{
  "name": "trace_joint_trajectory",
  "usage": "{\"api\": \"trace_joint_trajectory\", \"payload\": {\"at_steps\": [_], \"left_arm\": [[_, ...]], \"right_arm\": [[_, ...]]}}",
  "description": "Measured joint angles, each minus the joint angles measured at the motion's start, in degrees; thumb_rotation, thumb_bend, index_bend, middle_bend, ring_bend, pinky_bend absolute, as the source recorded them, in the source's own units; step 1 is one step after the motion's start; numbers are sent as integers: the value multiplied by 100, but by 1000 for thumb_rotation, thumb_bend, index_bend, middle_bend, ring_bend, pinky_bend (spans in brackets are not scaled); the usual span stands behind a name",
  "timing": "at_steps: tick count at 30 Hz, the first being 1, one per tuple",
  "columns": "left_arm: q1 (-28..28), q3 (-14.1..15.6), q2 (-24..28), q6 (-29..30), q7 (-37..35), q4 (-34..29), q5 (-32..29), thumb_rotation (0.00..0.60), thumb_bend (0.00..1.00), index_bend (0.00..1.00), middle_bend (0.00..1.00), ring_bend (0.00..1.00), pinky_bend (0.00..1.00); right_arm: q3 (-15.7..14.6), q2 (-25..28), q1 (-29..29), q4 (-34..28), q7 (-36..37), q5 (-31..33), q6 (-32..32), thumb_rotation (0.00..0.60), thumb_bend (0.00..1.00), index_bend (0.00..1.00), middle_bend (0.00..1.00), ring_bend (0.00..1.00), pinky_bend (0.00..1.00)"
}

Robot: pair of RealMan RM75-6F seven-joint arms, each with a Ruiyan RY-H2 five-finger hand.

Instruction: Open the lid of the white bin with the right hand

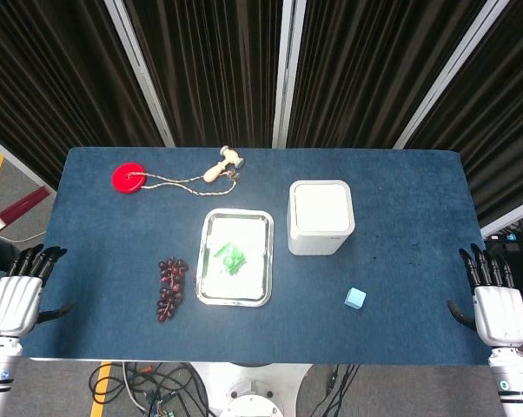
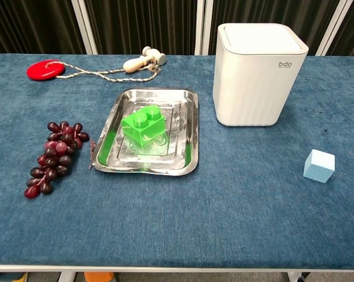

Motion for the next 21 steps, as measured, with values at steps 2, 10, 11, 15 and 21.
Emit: {"api": "trace_joint_trajectory", "payload": {"at_steps": [2,10,11,15,21], "left_arm": [[0,-4,-5,4,-6,4,-3,600,41,151,138,73,111],[-12,-1,-12,-19,-10,26,0,600,42,151,138,72,111],[-17,-3,-14,-29,-24,29,-5,600,42,151,138,72,111],[-22,15,-34,-42,-36,61,16,600,41,151,138,72,111],[-2,49,-101,-83,-70,175,-24,600,42,151,138,72,111]], "right_arm": [[-1,6,1,-5,-5,-8,3,600,141,0,6,0,0],[4,18,63,-59,-57,-69,-38,600,141,0,7,0,0],[15,19,93,-85,-78,-96,-48,600,141,0,8,0,0],[61,7,243,-208,-198,-255,-104,600,141,0,17,0,0],[204,-144,729,-440,-516,-612,-375,600,140,0,74,0,0]]}}
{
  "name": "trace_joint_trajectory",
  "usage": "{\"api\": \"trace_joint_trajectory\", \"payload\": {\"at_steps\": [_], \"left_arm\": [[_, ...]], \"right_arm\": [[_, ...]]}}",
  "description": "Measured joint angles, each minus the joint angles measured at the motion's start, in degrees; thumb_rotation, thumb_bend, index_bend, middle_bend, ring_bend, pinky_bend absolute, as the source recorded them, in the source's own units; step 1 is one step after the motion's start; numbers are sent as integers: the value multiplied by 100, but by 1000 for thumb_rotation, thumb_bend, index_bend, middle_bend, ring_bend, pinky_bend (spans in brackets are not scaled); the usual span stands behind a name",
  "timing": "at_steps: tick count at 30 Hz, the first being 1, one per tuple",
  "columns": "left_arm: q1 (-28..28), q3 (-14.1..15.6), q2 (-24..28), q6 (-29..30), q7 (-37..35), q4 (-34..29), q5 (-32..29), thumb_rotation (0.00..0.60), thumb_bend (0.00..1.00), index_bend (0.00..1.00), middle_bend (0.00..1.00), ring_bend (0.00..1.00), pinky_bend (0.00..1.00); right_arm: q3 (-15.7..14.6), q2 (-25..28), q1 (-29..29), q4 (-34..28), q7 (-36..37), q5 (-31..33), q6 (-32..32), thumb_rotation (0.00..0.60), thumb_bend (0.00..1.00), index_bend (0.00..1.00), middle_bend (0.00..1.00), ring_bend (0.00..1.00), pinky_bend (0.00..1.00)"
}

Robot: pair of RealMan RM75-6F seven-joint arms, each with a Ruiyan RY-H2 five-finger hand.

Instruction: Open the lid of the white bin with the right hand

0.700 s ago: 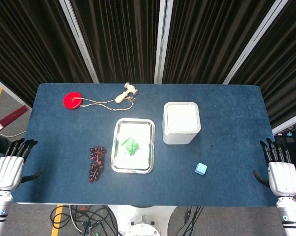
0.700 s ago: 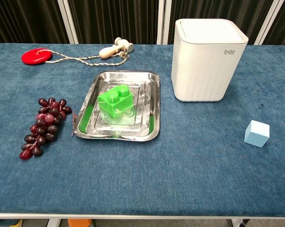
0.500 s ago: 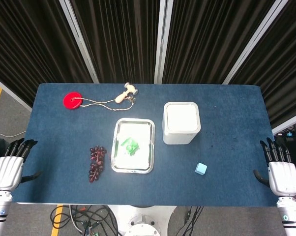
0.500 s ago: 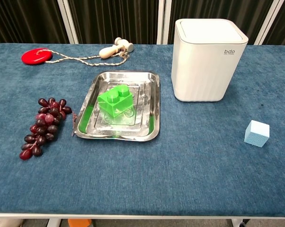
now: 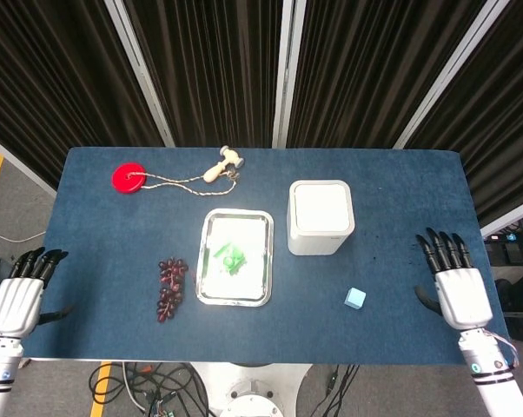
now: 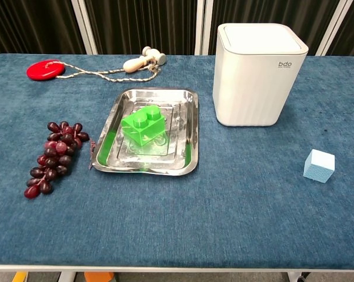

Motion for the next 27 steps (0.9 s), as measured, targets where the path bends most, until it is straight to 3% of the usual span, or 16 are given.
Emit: {"api": "trace_joint_trajectory", "payload": {"at_steps": [6,14,18,27], "left_arm": [[8,-16,25,48,-4,-19,19,600,42,151,138,72,111],[20,-9,36,43,-71,13,8,600,41,151,138,72,111],[24,-12,37,49,-106,34,5,600,41,151,138,72,111],[20,-5,43,35,-149,54,19,600,42,151,138,72,111]], "right_arm": [[180,-372,614,-122,-411,-65,-624,600,139,0,114,0,0],[400,-1026,1283,145,-791,380,-1424,600,140,0,131,0,0],[420,-1181,1437,270,-857,524,-1558,600,142,0,144,0,0],[245,-1213,1453,322,-720,628,-1558,600,145,0,283,0,0]]}}
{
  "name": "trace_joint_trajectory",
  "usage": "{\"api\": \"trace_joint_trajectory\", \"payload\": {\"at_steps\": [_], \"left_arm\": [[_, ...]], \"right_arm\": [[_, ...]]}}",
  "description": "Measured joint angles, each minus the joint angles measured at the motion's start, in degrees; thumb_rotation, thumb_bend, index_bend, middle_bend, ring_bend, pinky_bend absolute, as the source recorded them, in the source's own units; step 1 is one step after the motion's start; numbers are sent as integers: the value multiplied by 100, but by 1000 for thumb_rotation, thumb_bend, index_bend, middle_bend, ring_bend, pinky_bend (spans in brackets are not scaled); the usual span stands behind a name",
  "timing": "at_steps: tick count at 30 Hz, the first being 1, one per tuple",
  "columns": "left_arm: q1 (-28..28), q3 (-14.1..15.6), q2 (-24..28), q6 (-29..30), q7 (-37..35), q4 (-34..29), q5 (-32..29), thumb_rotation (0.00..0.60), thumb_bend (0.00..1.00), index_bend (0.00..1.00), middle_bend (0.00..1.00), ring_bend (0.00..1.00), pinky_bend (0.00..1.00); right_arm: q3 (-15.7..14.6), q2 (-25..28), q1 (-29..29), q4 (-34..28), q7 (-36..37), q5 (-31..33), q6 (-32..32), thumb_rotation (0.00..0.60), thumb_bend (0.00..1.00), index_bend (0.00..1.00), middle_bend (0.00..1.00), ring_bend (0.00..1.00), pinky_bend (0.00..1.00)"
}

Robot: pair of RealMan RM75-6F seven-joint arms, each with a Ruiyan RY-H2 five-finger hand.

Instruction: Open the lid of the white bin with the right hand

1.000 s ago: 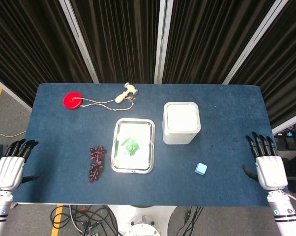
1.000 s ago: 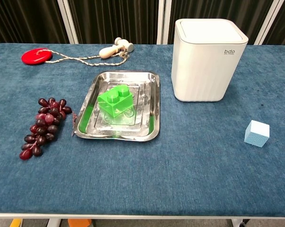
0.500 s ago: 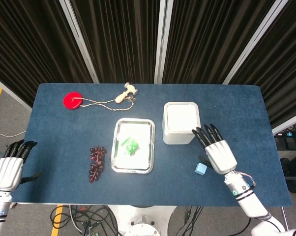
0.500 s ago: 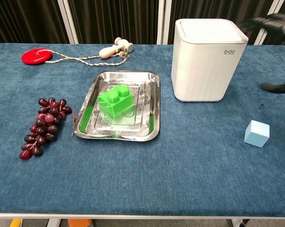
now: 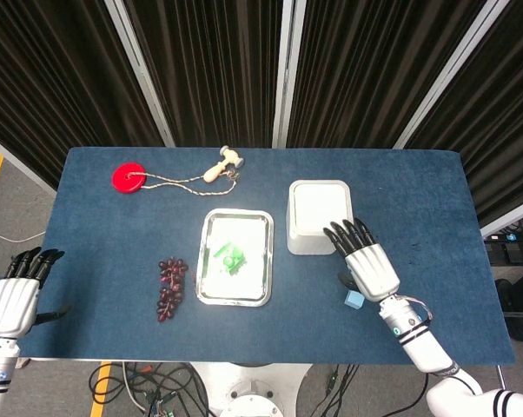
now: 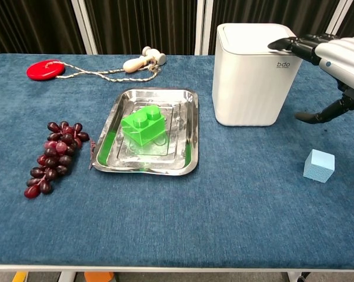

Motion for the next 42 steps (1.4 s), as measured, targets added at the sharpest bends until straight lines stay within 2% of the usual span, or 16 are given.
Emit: {"api": "trace_joint_trajectory", "payload": {"at_steps": [2,6,12,15,19,21,24,26,29,33,36,38,42], "left_arm": [[-7,-1,-2,-7,1,-2,4,600,42,151,138,72,112],[-12,-6,0,-8,20,-14,3,600,42,151,138,73,111],[-11,-6,0,-19,8,-22,-9,600,42,151,138,72,111],[-30,-3,5,-40,1,-25,9,600,42,151,138,72,111],[-50,-15,-1,-40,39,-48,25,600,42,151,138,73,112],[-52,-22,-30,-31,60,-44,23,600,41,151,138,72,112],[-61,-19,-59,-62,66,-39,5,600,41,151,138,73,112],[-66,-8,-57,-80,47,-43,11,600,42,151,138,72,112],[-77,-14,-60,-80,21,-44,20,600,42,151,138,72,111],[-81,-32,-90,-61,-11,-2,12,600,42,151,138,72,111],[-78,-25,-103,-79,-54,26,-6,600,41,151,138,72,111],[-73,-9,-104,-85,-83,45,1,600,42,151,138,72,111],[-71,27,-98,-111,-104,63,25,600,42,151,138,72,111]], "right_arm": [[-11,6,0,3,34,-21,43,600,145,0,266,0,0],[18,5,2,2,202,-228,286,600,145,0,135,0,0],[18,59,-103,32,599,-994,1185,600,144,0,34,0,0],[-211,230,-266,37,758,-1424,1534,600,141,0,60,0,0],[-727,607,-565,29,837,-1624,1610,600,138,0,91,0,0],[-966,813,-727,33,913,-1600,1562,600,137,0,107,0,0],[-1102,937,-796,43,995,-1429,1316,600,145,0,126,0,14],[-1167,1008,-790,38,1009,-1291,1048,600,152,0,141,0,70],[-1223,1063,-735,32,980,-1068,602,600,159,0,154,15,146],[-1237,976,-589,56,793,-762,15,600,170,0,163,37,193],[-1212,744,-468,127,558,-518,-357,600,176,2,178,104,279],[-1182,538,-415,208,397,-389,-466,600,178,34,202,159,334],[-1105,230,-346,355,238,-187,-579,600,207,218,322,318,502]]}}
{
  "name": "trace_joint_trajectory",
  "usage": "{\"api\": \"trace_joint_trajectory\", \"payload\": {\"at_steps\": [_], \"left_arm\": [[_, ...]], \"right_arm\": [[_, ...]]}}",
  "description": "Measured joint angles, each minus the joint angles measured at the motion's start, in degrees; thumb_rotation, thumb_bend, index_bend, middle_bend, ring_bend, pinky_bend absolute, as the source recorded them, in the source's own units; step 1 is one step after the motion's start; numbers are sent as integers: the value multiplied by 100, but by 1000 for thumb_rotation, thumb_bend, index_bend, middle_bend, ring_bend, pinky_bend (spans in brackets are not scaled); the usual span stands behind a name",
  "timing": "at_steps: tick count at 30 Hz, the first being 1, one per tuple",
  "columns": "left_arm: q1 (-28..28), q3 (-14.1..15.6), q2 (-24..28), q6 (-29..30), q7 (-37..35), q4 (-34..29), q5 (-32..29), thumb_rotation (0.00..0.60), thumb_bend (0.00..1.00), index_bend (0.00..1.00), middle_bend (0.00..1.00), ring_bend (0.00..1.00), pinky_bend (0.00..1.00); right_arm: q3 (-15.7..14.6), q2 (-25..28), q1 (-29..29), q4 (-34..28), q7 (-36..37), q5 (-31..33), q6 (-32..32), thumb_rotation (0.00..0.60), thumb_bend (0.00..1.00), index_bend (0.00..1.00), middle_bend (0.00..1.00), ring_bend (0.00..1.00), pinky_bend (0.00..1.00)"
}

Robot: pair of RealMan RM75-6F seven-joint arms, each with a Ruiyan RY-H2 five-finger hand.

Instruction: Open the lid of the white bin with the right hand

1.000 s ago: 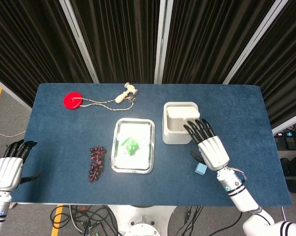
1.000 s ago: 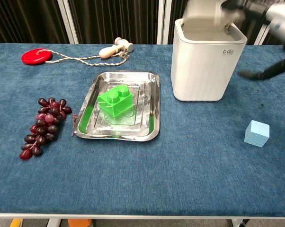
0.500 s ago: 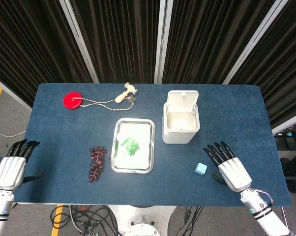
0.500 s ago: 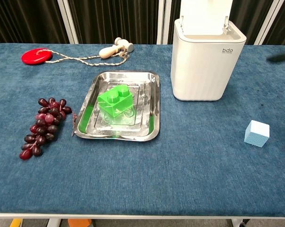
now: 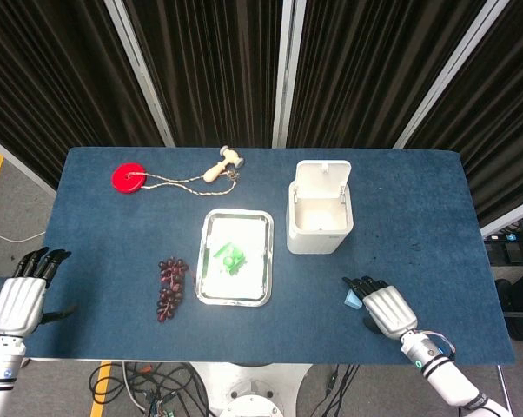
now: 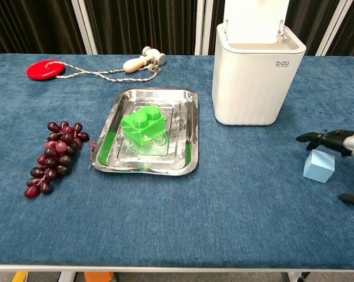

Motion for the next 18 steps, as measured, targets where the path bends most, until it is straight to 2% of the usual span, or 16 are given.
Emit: {"api": "trace_joint_trajectory", "payload": {"at_steps": [4,7,11,15,18], "left_arm": [[4,8,4,3,16,-11,3,600,42,151,138,72,110],[0,6,10,-12,21,-16,-10,600,42,151,138,72,110],[-3,14,-2,-29,14,-6,-13,600,41,151,138,72,110],[-7,16,-11,-37,6,8,-14,600,42,151,138,72,111],[-9,10,-10,-24,8,2,-7,600,42,151,138,72,110]], "right_arm": [[55,-211,-11,166,-66,-82,188,600,288,525,538,552,733],[84,-351,-50,335,-78,-162,397,600,348,658,617,628,811],[113,-359,-99,375,62,-366,719,600,383,736,668,679,854],[196,-196,-133,231,311,-632,1178,600,386,744,677,686,859],[386,1,-121,-42,461,-850,1604,600,377,742,673,683,859]]}}
